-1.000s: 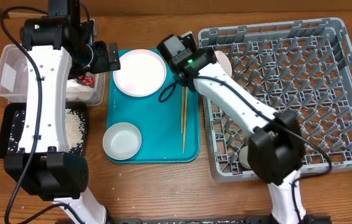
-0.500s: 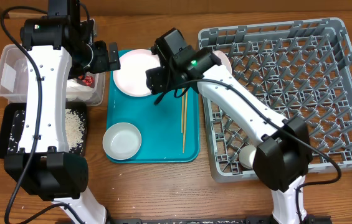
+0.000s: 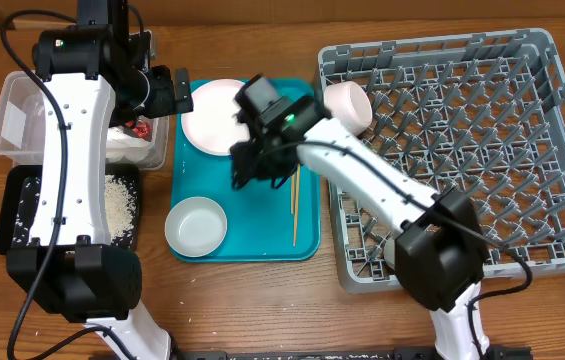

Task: Sort waste into correct bins and load items into the dishwasher
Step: 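Move the right gripper back over the teal tray to the small white bowl, then grasp the rim of the small white bowl with the right gripper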

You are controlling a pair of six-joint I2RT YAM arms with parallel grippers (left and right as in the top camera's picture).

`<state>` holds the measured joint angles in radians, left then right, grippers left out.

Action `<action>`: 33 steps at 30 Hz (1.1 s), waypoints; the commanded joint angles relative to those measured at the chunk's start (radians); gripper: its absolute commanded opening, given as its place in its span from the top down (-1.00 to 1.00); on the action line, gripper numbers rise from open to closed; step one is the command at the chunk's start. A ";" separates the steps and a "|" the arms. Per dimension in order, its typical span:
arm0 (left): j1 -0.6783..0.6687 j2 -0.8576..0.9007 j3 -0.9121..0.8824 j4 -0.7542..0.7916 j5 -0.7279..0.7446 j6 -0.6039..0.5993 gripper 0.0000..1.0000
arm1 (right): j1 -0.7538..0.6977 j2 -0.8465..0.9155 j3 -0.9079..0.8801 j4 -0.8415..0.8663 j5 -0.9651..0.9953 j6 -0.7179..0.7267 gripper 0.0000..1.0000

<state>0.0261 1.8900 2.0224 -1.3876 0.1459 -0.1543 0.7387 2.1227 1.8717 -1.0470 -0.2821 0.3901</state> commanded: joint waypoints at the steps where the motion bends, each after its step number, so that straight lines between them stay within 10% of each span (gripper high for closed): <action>1: -0.008 -0.001 0.019 0.004 0.001 0.005 -1.00 | 0.081 0.019 -0.002 0.005 -0.013 0.008 -0.07; 26: -0.008 -0.001 0.019 0.004 0.001 0.005 -1.00 | 0.185 0.155 -0.010 -0.012 0.216 0.258 0.17; 33: -0.008 -0.001 0.019 0.004 0.001 0.005 -0.99 | 0.183 0.172 -0.009 -0.018 0.188 0.262 0.80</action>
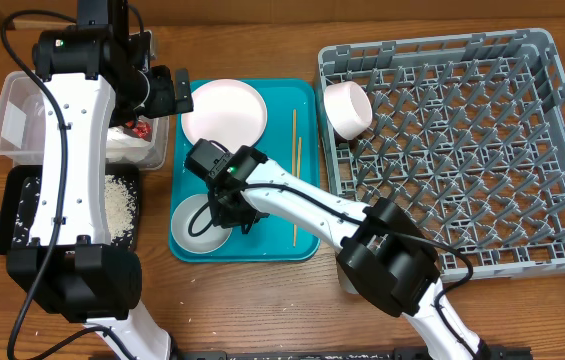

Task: Sort waste into correct bins and load items into the dishwasher
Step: 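Grasp the rim of the small white bowl with the right gripper, then carry the small white bowl right into the dish rack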

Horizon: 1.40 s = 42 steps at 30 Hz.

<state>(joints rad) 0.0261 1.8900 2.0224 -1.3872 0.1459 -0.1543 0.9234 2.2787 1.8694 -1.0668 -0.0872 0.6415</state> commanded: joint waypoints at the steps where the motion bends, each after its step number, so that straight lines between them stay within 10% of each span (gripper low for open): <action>1: -0.008 -0.001 0.019 0.003 0.001 0.005 -1.00 | -0.003 0.016 -0.007 -0.003 -0.008 0.011 0.92; 16: -0.008 -0.001 0.019 0.003 0.001 0.005 -0.99 | -0.154 -0.365 0.118 -0.359 0.447 0.030 0.92; 23: -0.008 -0.001 0.019 0.003 0.001 0.005 -1.00 | -0.220 -0.504 0.116 -0.628 0.817 0.259 0.92; 42: -0.008 -0.001 0.019 0.004 0.001 0.005 -1.00 | -0.241 -0.476 -0.265 -0.508 1.356 0.160 0.92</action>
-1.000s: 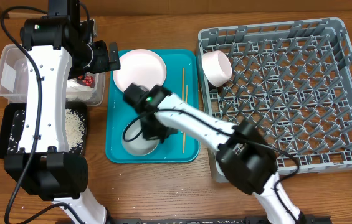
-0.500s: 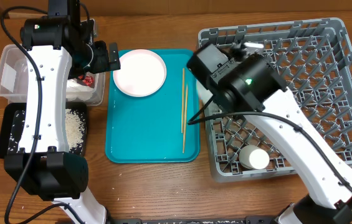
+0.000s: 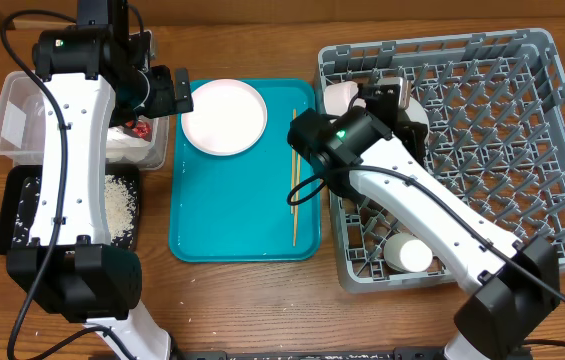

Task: Sort waste into correct bins and load items into the dishwasher
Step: 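Carry the small white bowl right into the dish rack, then lower the white bowl into the rack and release it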

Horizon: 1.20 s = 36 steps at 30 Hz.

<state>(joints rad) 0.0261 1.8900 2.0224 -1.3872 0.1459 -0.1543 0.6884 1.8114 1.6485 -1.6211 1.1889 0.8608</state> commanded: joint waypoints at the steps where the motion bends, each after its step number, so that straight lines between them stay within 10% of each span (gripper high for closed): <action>1: -0.008 -0.001 0.019 0.003 0.001 0.005 -1.00 | -0.005 -0.008 -0.061 0.074 0.069 -0.088 0.92; 36: -0.008 -0.001 0.019 0.003 0.001 0.005 -1.00 | -0.002 0.037 -0.241 0.226 -0.090 -0.102 0.92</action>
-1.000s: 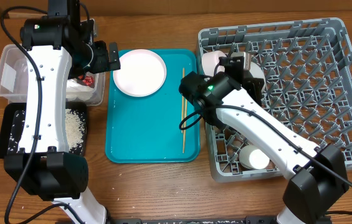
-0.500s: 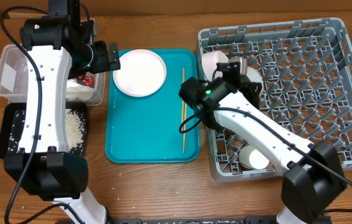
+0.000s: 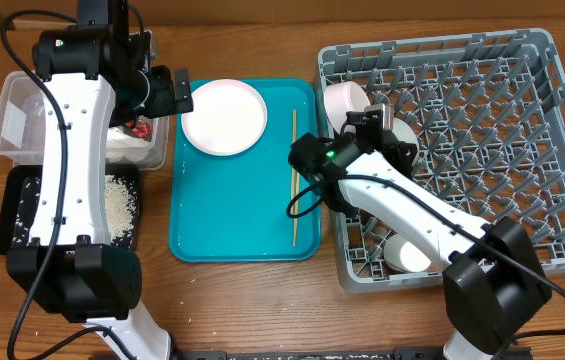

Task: Sort waste into correct bins and load items into the dishwasher
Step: 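Lower the white bowl into the rack and release it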

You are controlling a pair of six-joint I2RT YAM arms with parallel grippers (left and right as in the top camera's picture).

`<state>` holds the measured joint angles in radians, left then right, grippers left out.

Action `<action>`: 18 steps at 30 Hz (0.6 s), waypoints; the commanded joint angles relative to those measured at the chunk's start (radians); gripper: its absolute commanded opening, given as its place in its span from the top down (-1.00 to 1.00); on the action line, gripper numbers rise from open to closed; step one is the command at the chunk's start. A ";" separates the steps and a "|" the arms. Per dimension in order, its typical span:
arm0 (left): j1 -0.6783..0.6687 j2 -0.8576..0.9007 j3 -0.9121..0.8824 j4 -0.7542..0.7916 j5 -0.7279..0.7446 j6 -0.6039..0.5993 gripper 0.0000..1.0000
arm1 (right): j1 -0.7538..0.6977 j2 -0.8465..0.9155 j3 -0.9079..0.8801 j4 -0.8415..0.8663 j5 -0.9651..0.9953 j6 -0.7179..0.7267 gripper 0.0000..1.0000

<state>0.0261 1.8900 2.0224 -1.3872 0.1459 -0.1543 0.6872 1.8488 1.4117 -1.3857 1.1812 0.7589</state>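
Observation:
A white plate [image 3: 224, 116] lies at the back of the teal tray [image 3: 232, 215]. A pair of wooden chopsticks [image 3: 295, 180] lies along the tray's right side. My right gripper [image 3: 374, 122] is low over the near-left part of the grey dish rack [image 3: 482, 150], shut on the rim of a small white bowl [image 3: 403, 136]. A white cup [image 3: 344, 100] lies on its side in the rack's back left corner. My left gripper [image 3: 169, 92] hangs open between the clear bin and the plate, holding nothing.
A clear plastic bin [image 3: 17, 115] with scraps and a red bit stands at the far left. In front of it a black bin [image 3: 22, 205] holds pale grains. Another white cup [image 3: 407, 256] sits near the rack's front edge, under my right arm.
My right gripper has moved with the bowl toward the front and left of the rack and sits lower among the tines. The left arm has stayed where it was.
My right gripper hovered over the tray near the plate, while the small bowl sat at the tray's front left. Then it was down on that bowl. Later it held the bowl over the rack's back left, and now lower in the rack.

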 commanded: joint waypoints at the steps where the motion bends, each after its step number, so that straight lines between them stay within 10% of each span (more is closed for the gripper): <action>1: -0.008 -0.001 0.019 0.003 0.001 0.005 -1.00 | -0.001 -0.001 -0.004 -0.014 -0.089 -0.001 0.92; 18: -0.008 -0.001 0.019 0.004 0.001 0.005 -1.00 | -0.002 -0.001 -0.004 -0.039 0.030 0.034 0.92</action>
<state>0.0261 1.8900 2.0224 -1.3869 0.1459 -0.1543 0.6880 1.8488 1.4117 -1.4334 1.1797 0.7780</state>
